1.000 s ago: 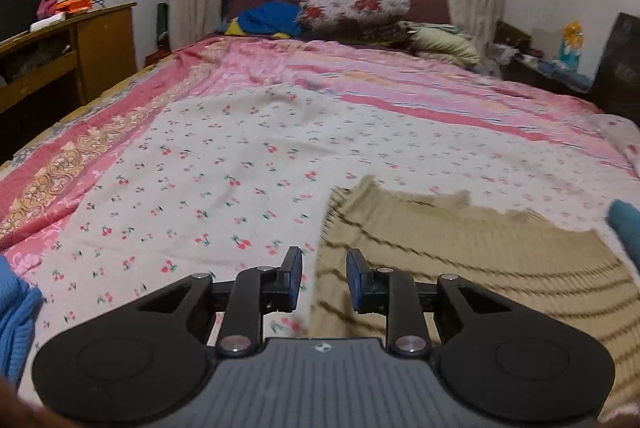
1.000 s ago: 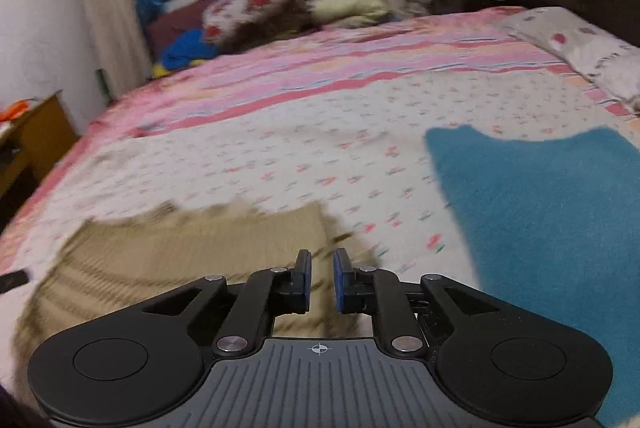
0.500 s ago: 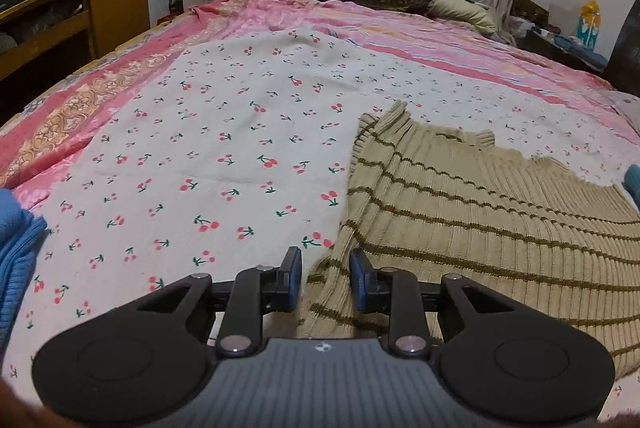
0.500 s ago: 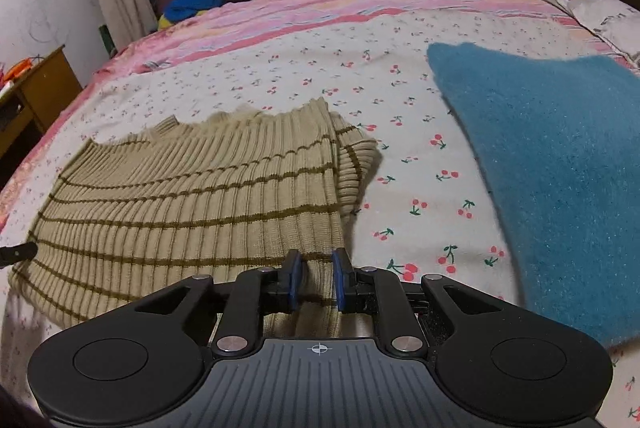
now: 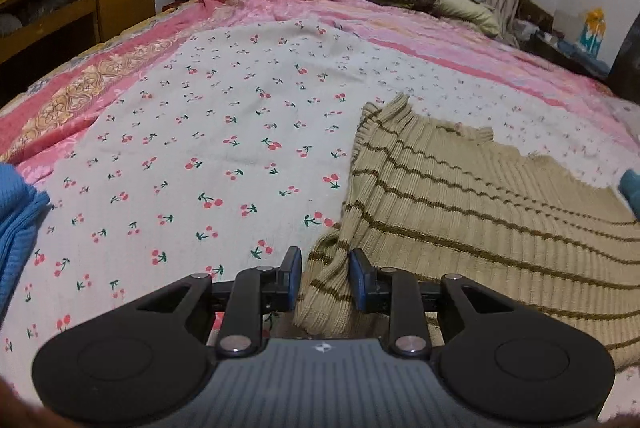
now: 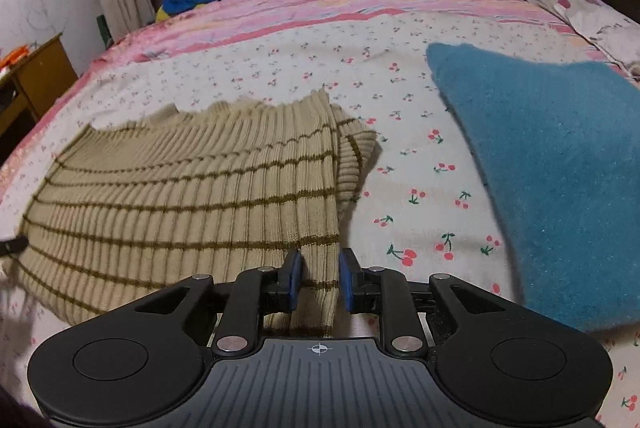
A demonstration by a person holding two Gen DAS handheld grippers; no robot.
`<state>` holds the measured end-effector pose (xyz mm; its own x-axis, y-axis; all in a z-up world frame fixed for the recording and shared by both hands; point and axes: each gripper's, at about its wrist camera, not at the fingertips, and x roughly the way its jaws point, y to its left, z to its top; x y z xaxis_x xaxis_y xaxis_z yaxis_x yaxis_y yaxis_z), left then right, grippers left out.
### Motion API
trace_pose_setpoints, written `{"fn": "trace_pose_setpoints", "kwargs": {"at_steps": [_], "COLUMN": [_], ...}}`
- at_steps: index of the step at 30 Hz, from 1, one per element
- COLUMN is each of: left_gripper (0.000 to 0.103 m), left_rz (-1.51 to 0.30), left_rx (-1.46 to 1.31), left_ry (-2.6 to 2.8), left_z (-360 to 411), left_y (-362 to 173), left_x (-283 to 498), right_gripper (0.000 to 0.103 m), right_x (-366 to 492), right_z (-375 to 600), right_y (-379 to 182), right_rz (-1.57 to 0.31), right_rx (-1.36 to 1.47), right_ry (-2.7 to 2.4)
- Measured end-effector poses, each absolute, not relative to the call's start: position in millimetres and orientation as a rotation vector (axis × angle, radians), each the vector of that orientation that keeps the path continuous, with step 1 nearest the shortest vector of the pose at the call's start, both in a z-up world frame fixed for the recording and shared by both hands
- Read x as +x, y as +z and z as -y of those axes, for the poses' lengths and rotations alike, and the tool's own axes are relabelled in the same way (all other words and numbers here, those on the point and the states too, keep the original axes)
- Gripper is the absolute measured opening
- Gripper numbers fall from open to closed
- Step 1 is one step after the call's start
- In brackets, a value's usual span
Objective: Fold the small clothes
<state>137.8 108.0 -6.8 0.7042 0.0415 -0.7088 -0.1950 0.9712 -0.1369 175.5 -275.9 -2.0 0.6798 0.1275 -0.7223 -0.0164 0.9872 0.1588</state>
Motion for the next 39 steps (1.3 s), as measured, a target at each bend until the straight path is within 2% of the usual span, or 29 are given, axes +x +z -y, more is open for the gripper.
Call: {"fn": "trace_pose_setpoints", "kwargs": {"at_steps": [7, 12, 16, 32, 39], "left_gripper": [0.034, 0.035, 0.037, 0.039, 0.046], "left_rz": [-0.782, -0.758, -0.798, -0.764, -0.802], "left_rx": [-0.243, -0.286, -0.318, -0.416, -0.398], "left_ry": [0.130, 0.121, 0.129, 0.028, -0.075], "left_z": [-113.8, -117.2, -120.7, -140.5, -137.4], "left_y": [-7.2, -2.8, -14.4, -9.7, -14.3], "left_x": [137.5, 130.7, 133.9, 139.8, 172.8], "right_gripper": [0.021, 0.021, 0.021, 0.021, 0.021], "right_x": [181.2, 173.5, 179.7, 170.9, 176.7], "right_z": [275.3, 275.9, 268.7, 258.9, 232.0], "right_y": [-6.4, 6.8, -3.2, 16.9, 30.0], "right_rz": [-0.860, -0.803, -0.864, -0.795, -0.763], "right_rx": [0.108, 0.125, 0.066, 0.059, 0.045], "right_ry": [0.058, 0.053, 0.054, 0.055, 0.127]}}
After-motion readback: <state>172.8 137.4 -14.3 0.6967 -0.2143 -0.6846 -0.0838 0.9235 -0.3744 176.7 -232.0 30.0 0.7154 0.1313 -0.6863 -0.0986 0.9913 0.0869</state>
